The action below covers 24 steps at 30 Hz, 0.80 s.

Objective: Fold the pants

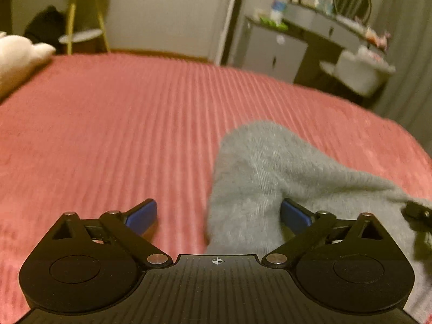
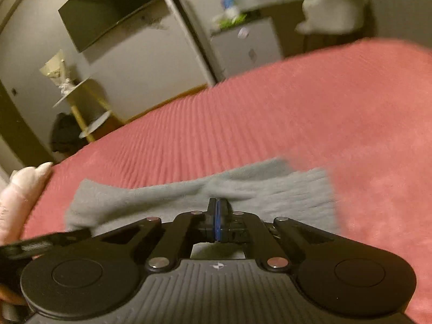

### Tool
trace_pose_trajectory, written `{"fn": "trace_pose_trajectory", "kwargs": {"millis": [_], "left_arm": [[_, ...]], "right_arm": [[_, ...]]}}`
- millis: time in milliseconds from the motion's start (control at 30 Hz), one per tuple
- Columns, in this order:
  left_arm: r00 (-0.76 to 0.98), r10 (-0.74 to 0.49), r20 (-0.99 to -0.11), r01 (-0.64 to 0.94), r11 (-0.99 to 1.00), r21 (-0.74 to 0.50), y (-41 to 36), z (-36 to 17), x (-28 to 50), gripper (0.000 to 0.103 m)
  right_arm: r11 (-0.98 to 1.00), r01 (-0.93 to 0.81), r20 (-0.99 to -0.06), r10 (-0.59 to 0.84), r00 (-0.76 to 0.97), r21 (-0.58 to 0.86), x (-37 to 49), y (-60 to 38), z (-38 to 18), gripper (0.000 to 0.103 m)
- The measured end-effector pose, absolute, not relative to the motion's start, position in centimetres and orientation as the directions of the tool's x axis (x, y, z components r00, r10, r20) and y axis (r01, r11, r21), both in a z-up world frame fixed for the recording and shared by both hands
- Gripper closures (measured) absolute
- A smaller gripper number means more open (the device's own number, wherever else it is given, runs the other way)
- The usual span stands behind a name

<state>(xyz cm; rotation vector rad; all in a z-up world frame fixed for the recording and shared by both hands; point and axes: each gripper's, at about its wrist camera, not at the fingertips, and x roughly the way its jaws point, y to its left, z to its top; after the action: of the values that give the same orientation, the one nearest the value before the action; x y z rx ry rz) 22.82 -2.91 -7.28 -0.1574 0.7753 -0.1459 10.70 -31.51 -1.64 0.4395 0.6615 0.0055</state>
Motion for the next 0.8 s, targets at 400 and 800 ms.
{"fn": "trace_pose_trajectory", "kwargs": {"millis": [400,800], "left_arm": [[0.73,-0.089,-0.678,0.03,0.995,-0.099,-3.1,-7.1,16.5,0.004],[0.627,-0.258,-0.735,0.1,0.963,-0.252,-3.9,-8.4,8.9,0.004]], "right_arm": [[0.966,0.18,-0.636,-0.021,0.771,0.185,4.8,-28.8,0.5,0.085],[0.324,0.449,-0.546,0.345,0.764,0.833,-5.6,-36.2,-5.6,0.036]]}}
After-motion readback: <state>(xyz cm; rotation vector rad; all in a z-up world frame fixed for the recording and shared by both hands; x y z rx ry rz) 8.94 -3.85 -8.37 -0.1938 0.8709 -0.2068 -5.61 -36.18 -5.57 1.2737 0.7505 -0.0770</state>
